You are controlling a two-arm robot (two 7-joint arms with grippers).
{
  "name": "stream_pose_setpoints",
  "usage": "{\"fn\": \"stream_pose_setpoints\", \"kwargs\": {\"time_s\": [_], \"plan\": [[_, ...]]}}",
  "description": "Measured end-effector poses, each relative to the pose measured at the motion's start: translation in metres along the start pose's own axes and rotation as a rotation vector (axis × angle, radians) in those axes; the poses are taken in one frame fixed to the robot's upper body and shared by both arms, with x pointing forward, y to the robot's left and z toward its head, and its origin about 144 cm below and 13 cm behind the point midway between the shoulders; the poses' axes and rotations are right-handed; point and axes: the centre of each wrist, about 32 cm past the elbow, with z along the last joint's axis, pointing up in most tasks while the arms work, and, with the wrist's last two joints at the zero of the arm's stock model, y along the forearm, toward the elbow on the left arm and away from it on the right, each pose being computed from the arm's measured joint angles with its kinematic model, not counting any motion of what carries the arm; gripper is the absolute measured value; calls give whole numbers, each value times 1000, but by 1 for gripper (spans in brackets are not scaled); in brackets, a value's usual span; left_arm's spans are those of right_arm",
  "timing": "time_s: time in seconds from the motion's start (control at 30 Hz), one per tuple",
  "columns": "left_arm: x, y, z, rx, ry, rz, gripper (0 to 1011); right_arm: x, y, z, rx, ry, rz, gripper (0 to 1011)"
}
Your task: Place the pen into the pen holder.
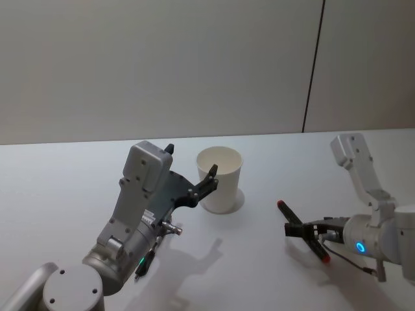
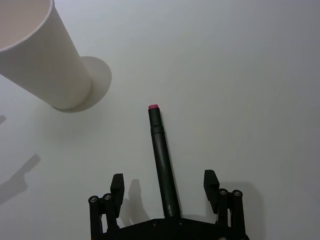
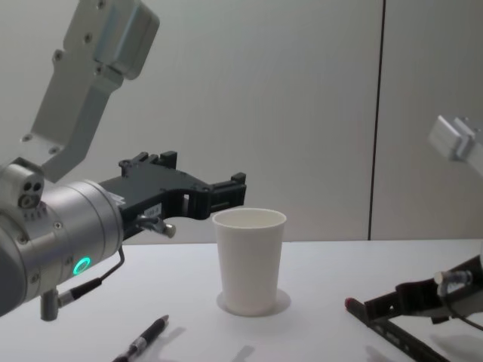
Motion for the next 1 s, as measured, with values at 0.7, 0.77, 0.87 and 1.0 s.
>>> {"fn": "stream_pose_setpoints", "kwargs": {"time_s": [0.7, 0.77, 0.87, 1.0], "plan": [[0, 0, 0, 0, 0, 0, 1000, 4, 16, 0, -16, -9, 35, 850], [0, 0, 0, 0, 0, 0, 1000, 4, 16, 0, -18, -10, 36, 797], [0, 0, 0, 0, 0, 0, 1000, 5, 18, 0, -22, -10, 36, 708], [0, 0, 0, 0, 0, 0, 1000, 6, 19, 0, -26, -10, 35, 592]]}}
